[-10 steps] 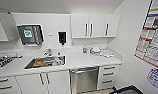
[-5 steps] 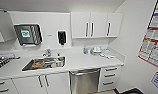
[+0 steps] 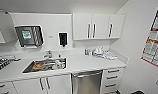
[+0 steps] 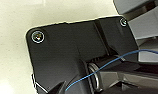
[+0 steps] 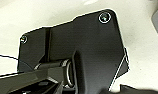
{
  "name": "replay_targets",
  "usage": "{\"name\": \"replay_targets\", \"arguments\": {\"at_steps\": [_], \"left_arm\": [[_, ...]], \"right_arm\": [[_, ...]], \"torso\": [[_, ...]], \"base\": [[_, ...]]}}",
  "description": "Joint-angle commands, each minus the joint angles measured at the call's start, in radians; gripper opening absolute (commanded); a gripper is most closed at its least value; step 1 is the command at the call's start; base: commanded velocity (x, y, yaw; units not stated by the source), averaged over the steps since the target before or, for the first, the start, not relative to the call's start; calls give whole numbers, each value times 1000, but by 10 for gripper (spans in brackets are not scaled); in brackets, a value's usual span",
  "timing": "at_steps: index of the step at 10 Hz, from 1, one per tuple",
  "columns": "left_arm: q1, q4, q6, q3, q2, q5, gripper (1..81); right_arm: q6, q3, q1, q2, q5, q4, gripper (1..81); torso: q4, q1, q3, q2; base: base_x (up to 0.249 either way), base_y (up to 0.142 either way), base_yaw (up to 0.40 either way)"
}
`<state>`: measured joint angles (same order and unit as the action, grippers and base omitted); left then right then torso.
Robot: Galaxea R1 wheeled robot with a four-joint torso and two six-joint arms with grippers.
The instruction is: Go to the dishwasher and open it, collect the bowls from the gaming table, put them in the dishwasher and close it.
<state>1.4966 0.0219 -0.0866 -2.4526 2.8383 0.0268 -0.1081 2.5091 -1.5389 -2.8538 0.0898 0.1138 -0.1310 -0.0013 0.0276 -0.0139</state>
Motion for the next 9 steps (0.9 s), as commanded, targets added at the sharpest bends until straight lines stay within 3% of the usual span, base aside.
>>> {"name": "replay_targets", "arguments": {"at_steps": [1,4,9], "left_arm": [[-57,-2,-10,6,-16,-47,811],[-57,-2,-10,6,-16,-47,811],[-57,-2,-10,6,-16,-47,811]], "right_arm": [[2,-7,53,9,-42,12,811],[2,-7,53,9,-42,12,811],[2,-12,55,8,-42,13,811]], "torso": [[0,1,0,0],[0,1,0,0],[0,1,0,0]], "base": [[94,68,0],[104,62,0],[124,0,0]]}}
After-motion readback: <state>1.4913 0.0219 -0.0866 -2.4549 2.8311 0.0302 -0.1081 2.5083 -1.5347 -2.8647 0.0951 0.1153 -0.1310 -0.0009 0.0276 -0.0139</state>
